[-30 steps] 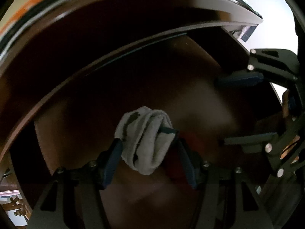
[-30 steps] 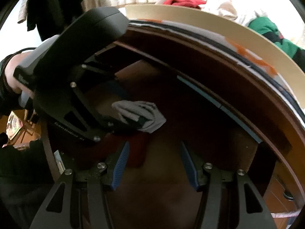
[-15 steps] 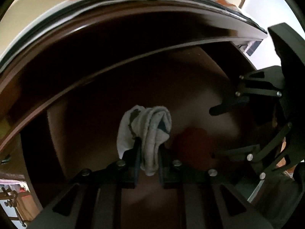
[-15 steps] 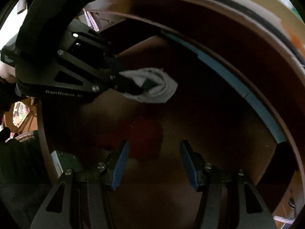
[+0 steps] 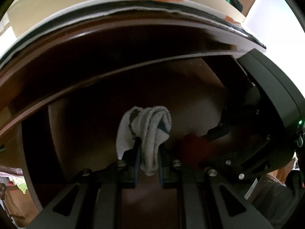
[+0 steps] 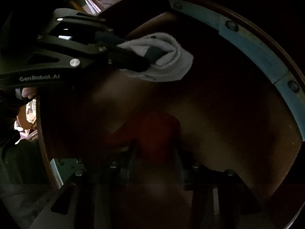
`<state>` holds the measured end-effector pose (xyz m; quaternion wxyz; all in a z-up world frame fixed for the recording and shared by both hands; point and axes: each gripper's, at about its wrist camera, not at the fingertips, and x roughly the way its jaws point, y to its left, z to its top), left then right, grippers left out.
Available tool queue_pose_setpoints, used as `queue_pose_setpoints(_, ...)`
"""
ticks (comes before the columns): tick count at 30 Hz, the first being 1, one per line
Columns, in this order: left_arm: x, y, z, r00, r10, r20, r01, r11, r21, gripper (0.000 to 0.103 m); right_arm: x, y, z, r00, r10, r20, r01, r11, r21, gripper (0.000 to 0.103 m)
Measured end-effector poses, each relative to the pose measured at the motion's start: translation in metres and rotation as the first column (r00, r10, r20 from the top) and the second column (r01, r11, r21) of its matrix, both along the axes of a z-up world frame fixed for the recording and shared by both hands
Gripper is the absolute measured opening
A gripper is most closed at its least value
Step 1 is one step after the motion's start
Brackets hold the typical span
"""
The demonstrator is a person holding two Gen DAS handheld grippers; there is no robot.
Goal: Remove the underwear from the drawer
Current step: 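Close the left gripper on the grey sock while the right gripper closes on the dark red sock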
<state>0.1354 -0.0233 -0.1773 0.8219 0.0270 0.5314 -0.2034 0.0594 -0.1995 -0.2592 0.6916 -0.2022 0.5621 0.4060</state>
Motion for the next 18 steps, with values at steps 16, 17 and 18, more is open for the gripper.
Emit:
queue_pose_setpoints(16, -0.018, 0.012, 0.019, 0.990, 0.044, 0.135, -0.044, 0.999, -0.001, 0.012, -0.030, 0.001, 0.044, 0.945, 0.013, 0.326, -0.031, 0.998, 0.051, 0.029)
queue_pose_setpoints(17, -0.019, 0.013, 0.020, 0.989, 0.045, 0.142, -0.045, 0.999, -0.004, 0.012, -0.032, -0.002, 0.046, 0.944, 0.003, 0.330, -0.026, 0.998, 0.064, 0.029)
queue_pose_setpoints(18, -0.021, 0.013, 0.021, 0.988, 0.046, 0.145, -0.046, 0.999, -0.005, 0.012, -0.031, -0.005, 0.050, 0.941, -0.018, 0.337, -0.013, 0.996, 0.090, 0.029)
